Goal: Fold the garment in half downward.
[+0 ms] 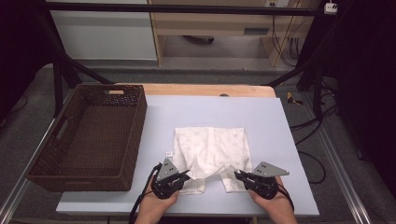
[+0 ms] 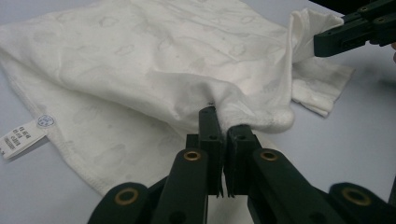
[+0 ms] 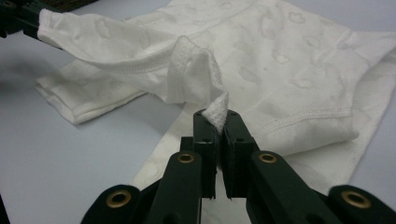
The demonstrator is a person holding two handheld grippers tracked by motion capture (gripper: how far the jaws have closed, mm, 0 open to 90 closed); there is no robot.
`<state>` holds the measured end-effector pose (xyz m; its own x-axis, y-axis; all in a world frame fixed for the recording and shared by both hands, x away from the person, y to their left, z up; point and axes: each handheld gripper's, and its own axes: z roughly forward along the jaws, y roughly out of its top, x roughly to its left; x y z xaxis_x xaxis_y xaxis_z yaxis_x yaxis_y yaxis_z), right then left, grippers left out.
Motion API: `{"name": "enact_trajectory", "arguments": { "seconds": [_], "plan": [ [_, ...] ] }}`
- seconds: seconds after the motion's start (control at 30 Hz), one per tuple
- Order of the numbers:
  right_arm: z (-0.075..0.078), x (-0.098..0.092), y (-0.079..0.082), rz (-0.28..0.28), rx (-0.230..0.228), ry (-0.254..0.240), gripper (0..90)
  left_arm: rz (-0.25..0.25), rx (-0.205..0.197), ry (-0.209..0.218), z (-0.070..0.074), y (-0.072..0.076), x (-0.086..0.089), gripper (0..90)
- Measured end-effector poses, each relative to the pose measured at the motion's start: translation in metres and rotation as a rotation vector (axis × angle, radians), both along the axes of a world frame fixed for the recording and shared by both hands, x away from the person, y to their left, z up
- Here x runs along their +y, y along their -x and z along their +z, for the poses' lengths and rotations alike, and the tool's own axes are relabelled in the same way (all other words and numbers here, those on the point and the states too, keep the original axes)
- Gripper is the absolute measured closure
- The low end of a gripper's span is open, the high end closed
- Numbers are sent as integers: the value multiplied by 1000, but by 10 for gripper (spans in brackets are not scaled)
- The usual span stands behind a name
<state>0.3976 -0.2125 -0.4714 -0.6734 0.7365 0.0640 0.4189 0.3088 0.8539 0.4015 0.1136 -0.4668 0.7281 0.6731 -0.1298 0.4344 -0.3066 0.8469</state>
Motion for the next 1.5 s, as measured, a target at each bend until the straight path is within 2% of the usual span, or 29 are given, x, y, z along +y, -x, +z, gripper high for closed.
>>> {"name": "enact_trajectory", "arguments": {
  "seconds": [0.27, 0.47, 0.7, 0.77, 0.97, 1.23, 1.33, 1.4, 1.5],
  "plan": [
    [-2, 0, 3, 10, 10, 9, 863, -1, -16, -10, 3, 8, 3, 873],
    [-2, -3, 6, 8, 15, 10, 862, -13, -8, -37, -1, 11, 2, 871],
    [-2, -3, 6, 6, 18, 7, 850, -5, 7, -48, -5, 11, 1, 849],
    [-1, -3, 6, 3, 25, -3, 804, 0, 5, -48, -5, 12, 1, 791],
    [4, -1, 10, 1, 12, -15, 727, 8, -1, -45, -3, 16, 2, 718],
    [12, -1, 15, -9, -4, -32, 631, 16, -24, -32, 5, 23, 8, 704],
    [14, -4, 15, -34, -1, -44, 594, 27, -32, -23, 9, 24, 13, 702],
    [14, -5, 13, -53, -2, -36, 567, 37, -36, -18, 10, 24, 17, 699],
    [14, -4, 11, -61, 9, -36, 542, 54, -45, -9, 14, 22, 21, 698]
  ]
}}
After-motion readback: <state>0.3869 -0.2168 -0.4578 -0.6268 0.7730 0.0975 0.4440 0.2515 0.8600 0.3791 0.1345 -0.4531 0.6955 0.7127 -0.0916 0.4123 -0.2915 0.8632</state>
